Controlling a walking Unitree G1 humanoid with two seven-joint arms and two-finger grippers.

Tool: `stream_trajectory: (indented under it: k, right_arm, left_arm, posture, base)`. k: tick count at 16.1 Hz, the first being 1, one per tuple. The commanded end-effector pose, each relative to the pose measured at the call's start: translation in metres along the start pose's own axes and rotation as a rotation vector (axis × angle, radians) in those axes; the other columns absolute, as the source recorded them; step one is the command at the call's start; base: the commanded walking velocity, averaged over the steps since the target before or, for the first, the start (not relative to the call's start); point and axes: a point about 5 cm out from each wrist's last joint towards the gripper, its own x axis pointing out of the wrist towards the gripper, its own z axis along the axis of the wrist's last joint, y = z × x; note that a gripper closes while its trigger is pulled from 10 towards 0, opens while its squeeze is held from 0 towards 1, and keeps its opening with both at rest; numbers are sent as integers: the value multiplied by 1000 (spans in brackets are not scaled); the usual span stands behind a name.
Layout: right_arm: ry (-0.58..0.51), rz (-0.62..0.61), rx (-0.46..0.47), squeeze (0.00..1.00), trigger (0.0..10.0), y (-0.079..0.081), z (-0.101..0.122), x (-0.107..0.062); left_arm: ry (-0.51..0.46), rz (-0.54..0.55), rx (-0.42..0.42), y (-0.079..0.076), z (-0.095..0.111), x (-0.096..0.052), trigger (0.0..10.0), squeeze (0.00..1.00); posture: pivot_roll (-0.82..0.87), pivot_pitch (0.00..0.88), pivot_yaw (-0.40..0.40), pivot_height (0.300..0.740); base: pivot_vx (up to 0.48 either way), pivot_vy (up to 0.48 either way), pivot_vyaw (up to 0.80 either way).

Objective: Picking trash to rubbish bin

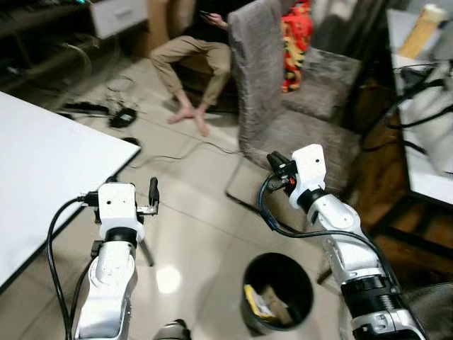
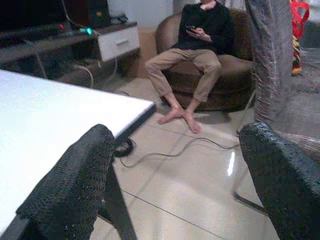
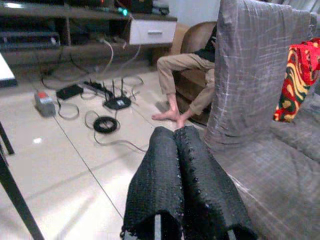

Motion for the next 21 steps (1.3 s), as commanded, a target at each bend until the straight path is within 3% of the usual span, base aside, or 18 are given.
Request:
stream_trajectory:
  k: [1,8,16,21]
  right_arm:
    - [-7,23,-10,0,10000,-1,7,2]
    - [-24,30,37,0,10000,12,7,9]
    - [-58,34,51,0,10000,26,10,18]
    - [-60,21,54,0,10000,24,7,16]
  left_arm:
    - [-6,23,-7,-3,-1,-1,10000,0]
    - [-18,20,-8,-6,2,-4,10000,0]
    - [-67,39,52,2,20,-1,10000,0]
    - [-40,60,64,6,17,-4,10000,0]
  posture:
    - [-57,117,-94,740]
    - [-14,120,-71,740]
    - [18,119,-38,740]
    - [21,129,-25,740]
  base:
    - [0,0,0]
    - [0,0,0]
    - [0,0,800]
    - [0,0,795]
